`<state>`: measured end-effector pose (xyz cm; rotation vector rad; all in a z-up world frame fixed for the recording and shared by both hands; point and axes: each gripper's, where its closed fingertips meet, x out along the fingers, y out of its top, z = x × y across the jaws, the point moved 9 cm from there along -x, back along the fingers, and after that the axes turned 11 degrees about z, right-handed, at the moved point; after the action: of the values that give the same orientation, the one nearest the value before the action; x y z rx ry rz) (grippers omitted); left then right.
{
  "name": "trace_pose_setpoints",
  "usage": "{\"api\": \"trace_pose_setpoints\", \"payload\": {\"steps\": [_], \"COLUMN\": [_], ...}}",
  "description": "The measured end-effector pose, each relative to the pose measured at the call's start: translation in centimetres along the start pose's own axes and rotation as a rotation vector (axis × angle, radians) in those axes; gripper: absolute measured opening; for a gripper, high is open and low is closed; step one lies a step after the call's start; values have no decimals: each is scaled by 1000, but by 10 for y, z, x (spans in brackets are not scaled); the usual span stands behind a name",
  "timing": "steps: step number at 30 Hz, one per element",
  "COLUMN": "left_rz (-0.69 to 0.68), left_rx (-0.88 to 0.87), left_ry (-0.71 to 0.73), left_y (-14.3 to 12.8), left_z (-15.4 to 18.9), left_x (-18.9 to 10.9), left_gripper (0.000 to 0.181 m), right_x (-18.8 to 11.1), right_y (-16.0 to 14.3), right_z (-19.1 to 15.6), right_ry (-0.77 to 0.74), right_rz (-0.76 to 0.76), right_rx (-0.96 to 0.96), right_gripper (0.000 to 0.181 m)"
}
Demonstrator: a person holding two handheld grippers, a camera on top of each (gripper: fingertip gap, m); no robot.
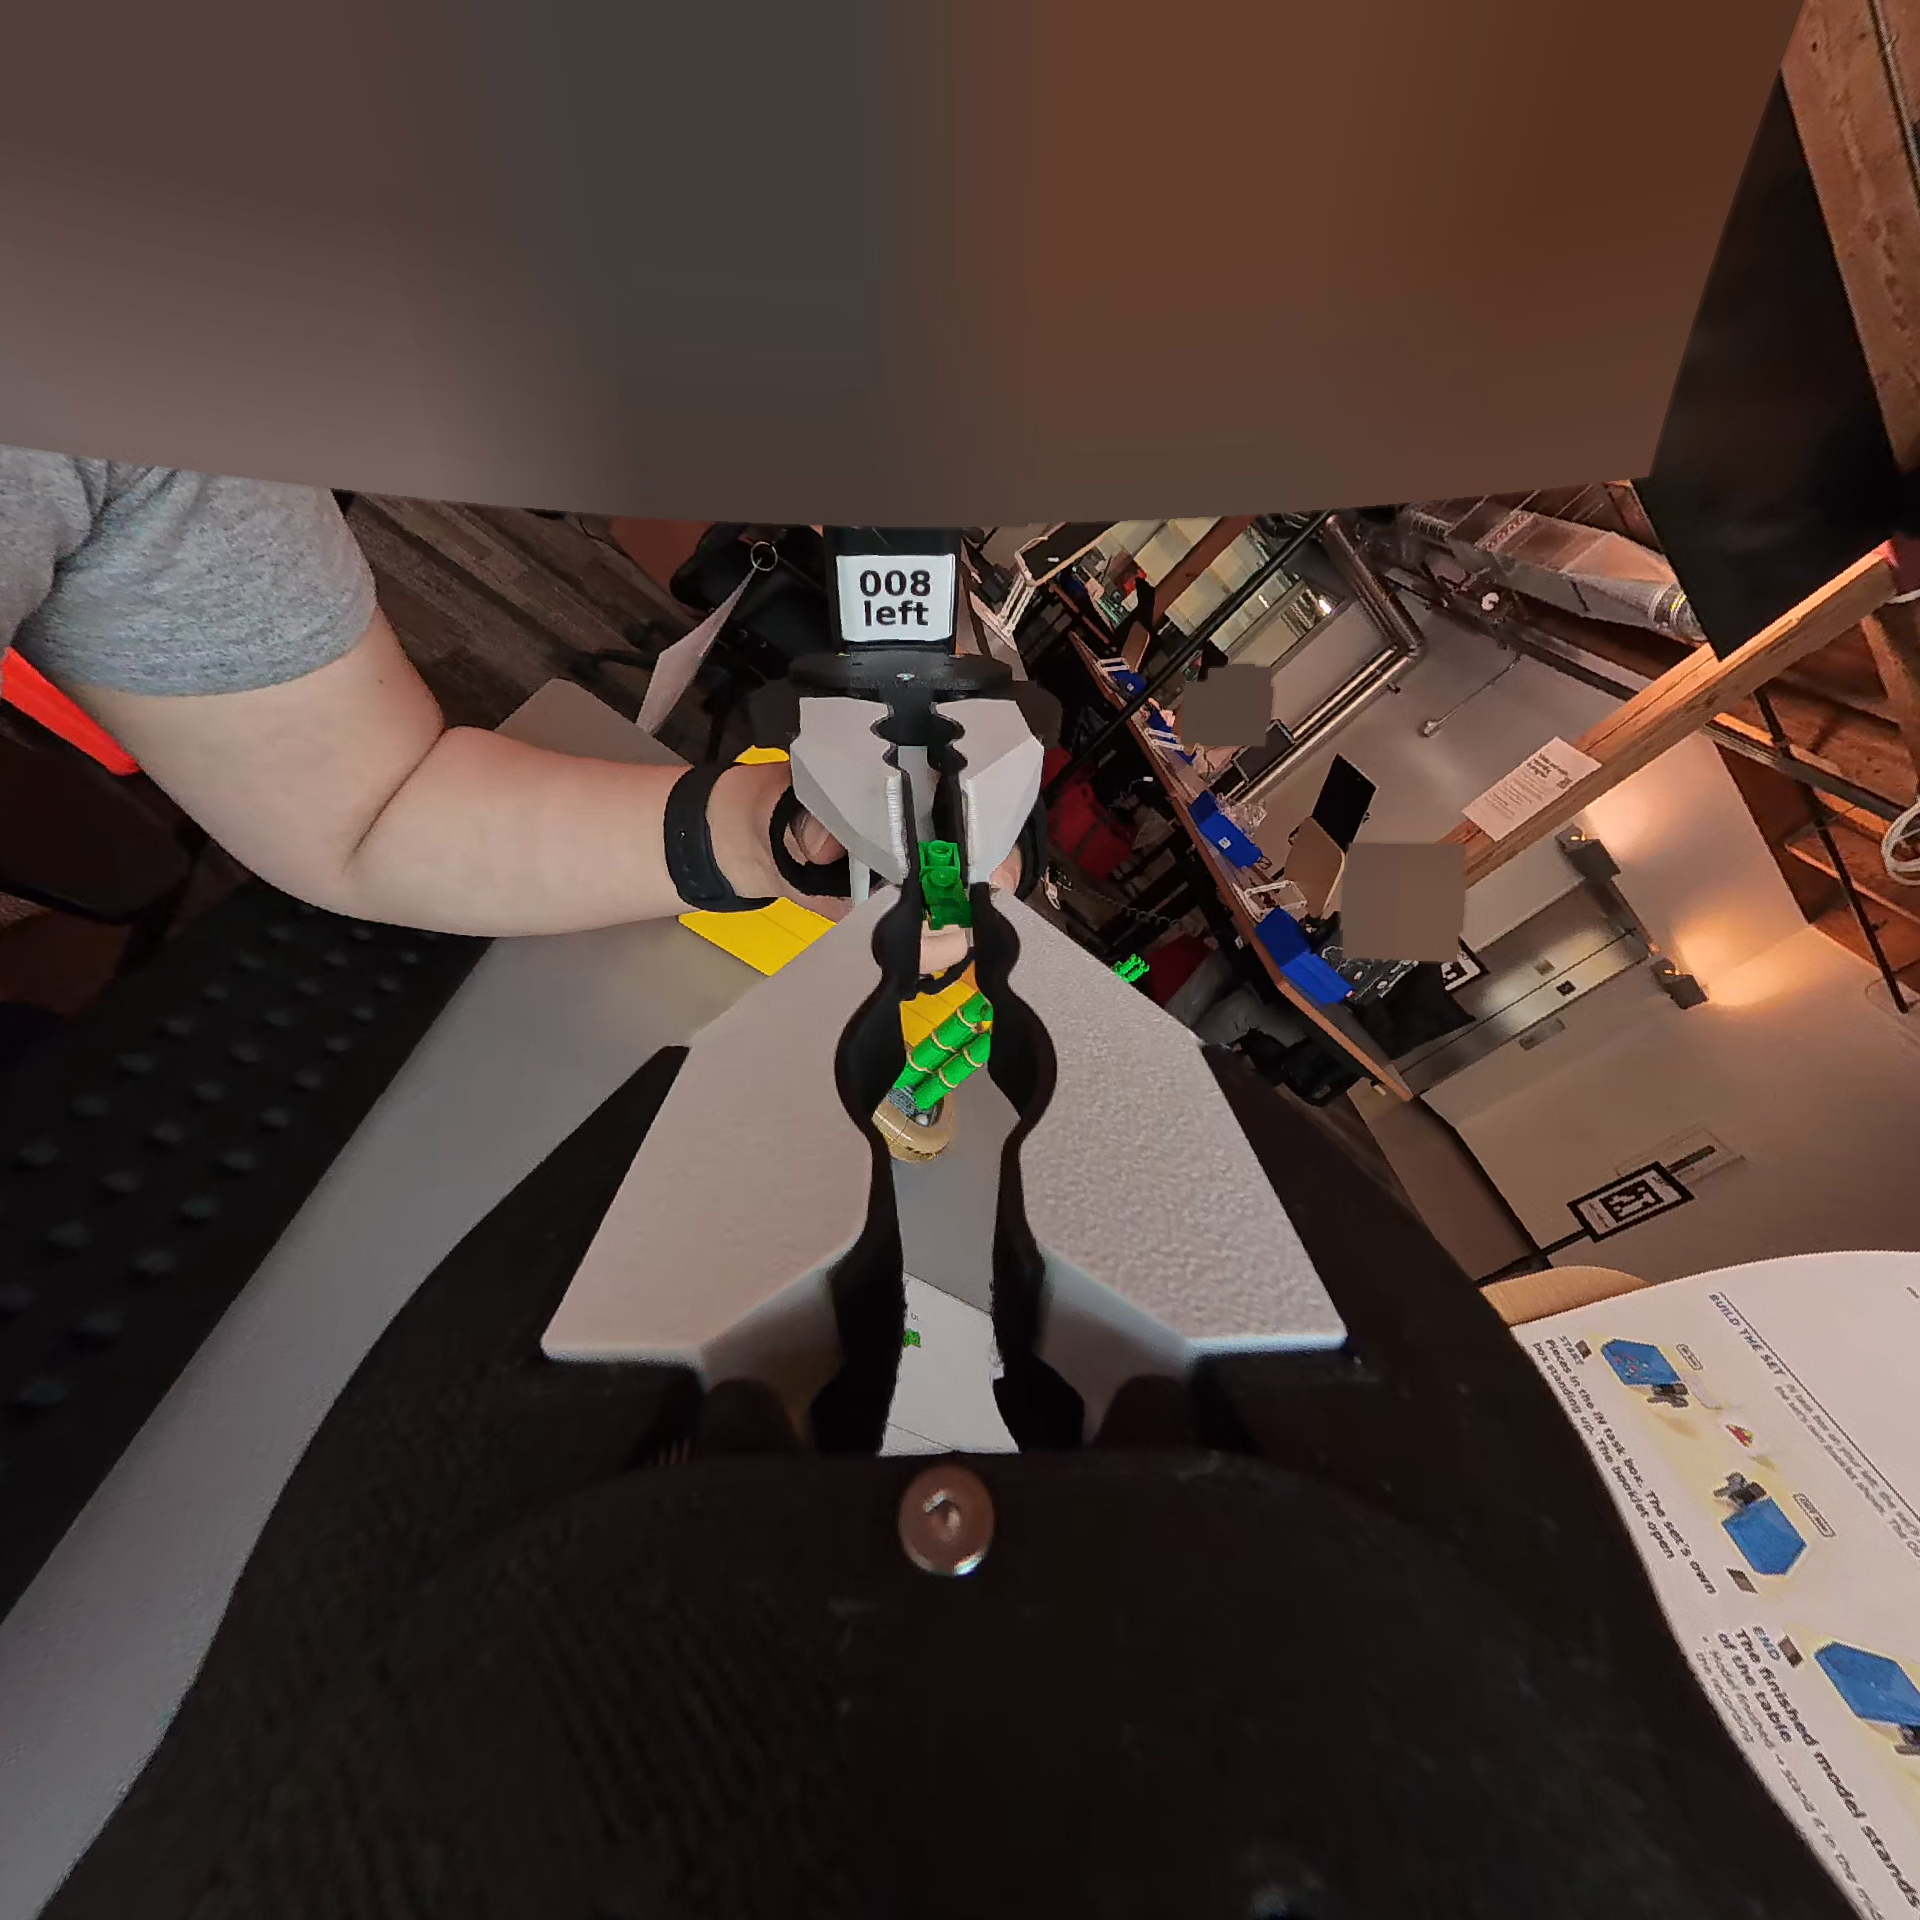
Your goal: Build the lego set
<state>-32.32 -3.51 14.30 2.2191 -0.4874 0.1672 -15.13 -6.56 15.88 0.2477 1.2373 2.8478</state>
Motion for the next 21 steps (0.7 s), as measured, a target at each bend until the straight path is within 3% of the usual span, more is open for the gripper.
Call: {"api": "trace_pose_setpoints", "payload": {"steps": [21], "left_rz": [27], "left_rx": [14], "left_ry": [43], "left_y": [-1], "left_z": [0], "left_x": [4], "left_gripper": [6], "right_x": [-3], "right_y": [-2], "right_z": [5], "right_ry": [-5], "right_rz": [57], "right_rx": [46], "right_gripper": [8]}}
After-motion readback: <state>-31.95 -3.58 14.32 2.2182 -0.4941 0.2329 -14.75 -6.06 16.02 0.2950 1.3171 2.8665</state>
